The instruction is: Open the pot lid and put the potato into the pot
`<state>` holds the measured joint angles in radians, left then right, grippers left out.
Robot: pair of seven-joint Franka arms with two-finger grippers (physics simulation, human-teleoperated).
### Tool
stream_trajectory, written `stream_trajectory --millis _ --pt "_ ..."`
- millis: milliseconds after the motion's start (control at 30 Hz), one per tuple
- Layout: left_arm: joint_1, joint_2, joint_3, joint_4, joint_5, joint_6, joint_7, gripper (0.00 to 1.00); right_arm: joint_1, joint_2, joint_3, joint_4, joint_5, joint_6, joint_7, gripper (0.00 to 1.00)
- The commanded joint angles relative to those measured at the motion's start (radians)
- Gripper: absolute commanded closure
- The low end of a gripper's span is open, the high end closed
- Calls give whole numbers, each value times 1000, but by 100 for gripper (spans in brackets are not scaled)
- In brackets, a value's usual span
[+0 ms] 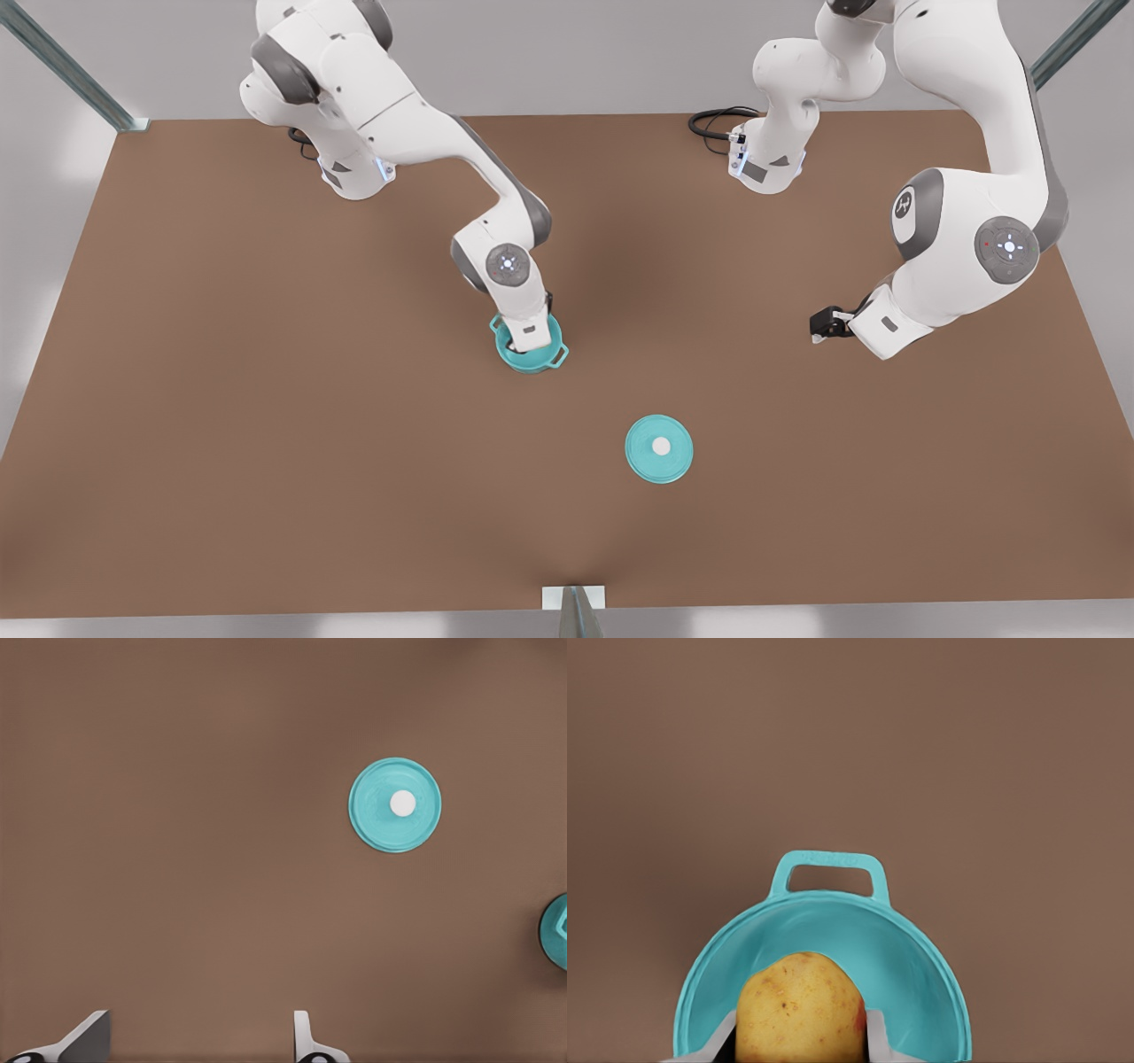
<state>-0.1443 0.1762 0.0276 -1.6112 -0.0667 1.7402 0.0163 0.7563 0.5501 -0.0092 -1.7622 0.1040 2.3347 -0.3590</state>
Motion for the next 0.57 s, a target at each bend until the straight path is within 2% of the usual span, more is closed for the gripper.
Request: stream_trajectory --millis 0,33,67,100,200,233,267,300,333,367,400,533 --pt "0 -1 0 0 1 -1 2 0 11 10 0 1 -10 17 196 51" --pt "0 -1 0 0 1 -1 2 0 15 10 0 3 -10 17 195 51" --pt "0 -1 0 0 1 -1 2 0 15 10 0 3 -10 17 195 20" --pt "0 0 0 0 1 1 2 0 15 8 -2 4 -10 17 193 0" --pt "2 3 0 0 1 1 2 0 12 1 -3 4 -10 14 190 0" --pt "2 3 0 0 2 1 2 0 8 -76 -31 4 -12 -23 192 0" --pt "2 3 0 0 2 1 4 0 6 -168 -124 27 -20 -133 184 0" --pt "2 2 1 4 4 1 4 0 5 -205 -247 151 -23 -365 157 0" --pt "3 2 1 7 18 1 4 0 -8 -208 -330 262 -23 -540 157 0" --pt "8 3 1 30 5 1 5 0 -9 -233 -498 283 -17 -592 65 0" --pt "3 25 0 62 15 4 5 0 -17 -233 -607 283 -10 -592 -51 0" --pt "0 32 -2 77 7 5 4 0 -60 -228 -624 283 19 -594 -58 0"
